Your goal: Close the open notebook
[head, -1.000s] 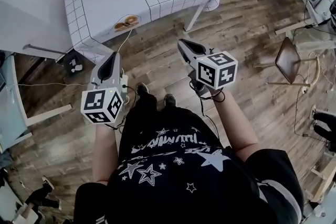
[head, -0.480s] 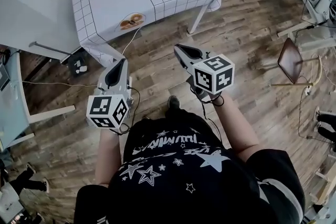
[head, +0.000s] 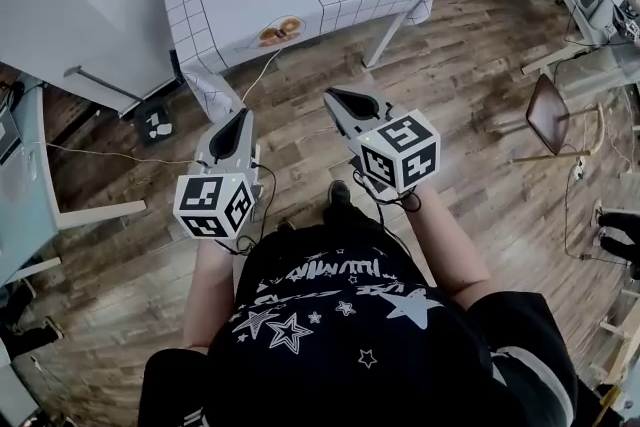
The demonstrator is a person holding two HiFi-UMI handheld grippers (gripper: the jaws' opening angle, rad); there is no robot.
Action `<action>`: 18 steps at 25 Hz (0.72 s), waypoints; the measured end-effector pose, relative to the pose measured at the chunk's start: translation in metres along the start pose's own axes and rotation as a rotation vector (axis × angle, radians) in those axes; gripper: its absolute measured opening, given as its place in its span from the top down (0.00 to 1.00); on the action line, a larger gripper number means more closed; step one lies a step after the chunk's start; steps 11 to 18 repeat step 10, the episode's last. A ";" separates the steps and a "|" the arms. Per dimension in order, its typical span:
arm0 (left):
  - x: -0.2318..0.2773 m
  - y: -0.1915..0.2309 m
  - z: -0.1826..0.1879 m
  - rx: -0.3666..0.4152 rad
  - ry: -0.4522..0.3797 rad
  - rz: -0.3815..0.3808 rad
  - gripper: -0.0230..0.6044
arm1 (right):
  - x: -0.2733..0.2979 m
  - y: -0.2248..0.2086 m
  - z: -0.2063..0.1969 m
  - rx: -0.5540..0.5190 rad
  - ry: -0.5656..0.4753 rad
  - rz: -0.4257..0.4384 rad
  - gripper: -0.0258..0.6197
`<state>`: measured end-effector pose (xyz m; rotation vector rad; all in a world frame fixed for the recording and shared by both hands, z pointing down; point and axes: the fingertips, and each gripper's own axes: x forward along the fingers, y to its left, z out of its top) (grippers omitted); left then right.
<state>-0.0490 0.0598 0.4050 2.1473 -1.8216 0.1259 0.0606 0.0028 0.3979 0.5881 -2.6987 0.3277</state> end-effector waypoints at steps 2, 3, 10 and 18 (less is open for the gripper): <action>-0.008 0.006 -0.002 0.003 0.000 -0.010 0.95 | -0.003 0.012 0.005 -0.022 -0.019 -0.032 0.94; -0.012 0.009 -0.003 0.003 -0.002 -0.019 0.95 | -0.006 0.016 0.008 -0.029 -0.032 -0.054 0.94; -0.044 0.021 -0.002 0.011 -0.014 -0.078 0.95 | -0.015 0.045 0.005 -0.014 -0.031 -0.169 0.94; -0.044 0.021 -0.002 0.011 -0.014 -0.078 0.95 | -0.015 0.045 0.005 -0.014 -0.031 -0.169 0.94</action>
